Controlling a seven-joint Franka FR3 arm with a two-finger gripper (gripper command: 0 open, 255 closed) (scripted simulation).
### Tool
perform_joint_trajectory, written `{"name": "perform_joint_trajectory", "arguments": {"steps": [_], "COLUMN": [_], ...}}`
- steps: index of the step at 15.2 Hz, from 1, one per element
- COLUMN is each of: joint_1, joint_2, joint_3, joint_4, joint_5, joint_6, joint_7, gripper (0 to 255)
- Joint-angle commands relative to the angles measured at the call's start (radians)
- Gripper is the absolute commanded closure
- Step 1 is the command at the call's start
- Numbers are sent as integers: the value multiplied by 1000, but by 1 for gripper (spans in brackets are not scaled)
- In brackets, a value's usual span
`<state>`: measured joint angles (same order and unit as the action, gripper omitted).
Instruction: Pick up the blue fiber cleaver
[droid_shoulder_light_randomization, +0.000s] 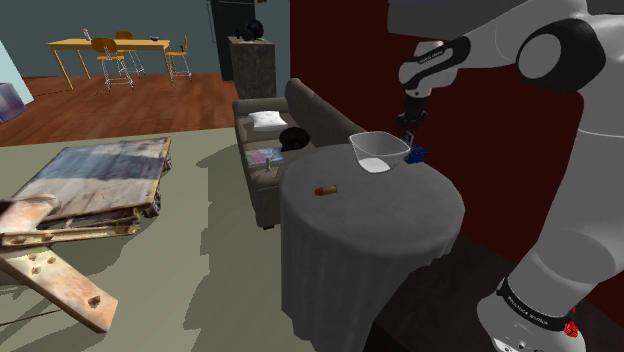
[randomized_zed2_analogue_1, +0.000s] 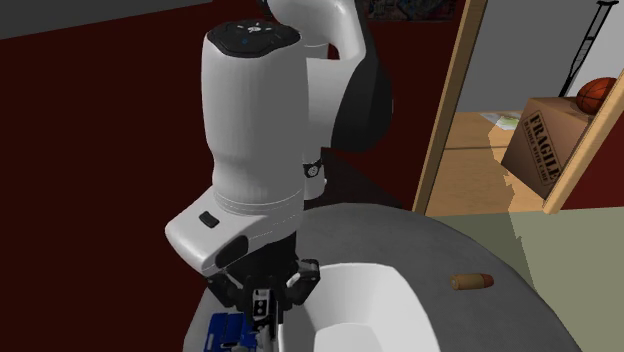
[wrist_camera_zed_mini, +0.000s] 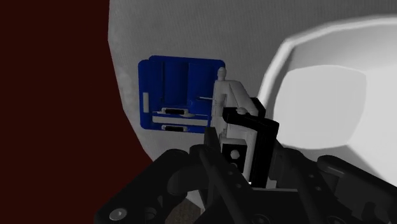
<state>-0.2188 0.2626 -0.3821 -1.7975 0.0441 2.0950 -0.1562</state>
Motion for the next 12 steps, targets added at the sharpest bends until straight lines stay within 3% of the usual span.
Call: {"name": "perform_joint_trajectory", "arguments": {"steps": [1,12], "joint_1": [2,3], "joint_2": [-9,-38], "joint_3": [-1,-5], "joint_4": [16,102], "joint_5": [-4,-16], "joint_6": [-24,-138], "joint_7": [2,6], "gripper": [255,255]}}
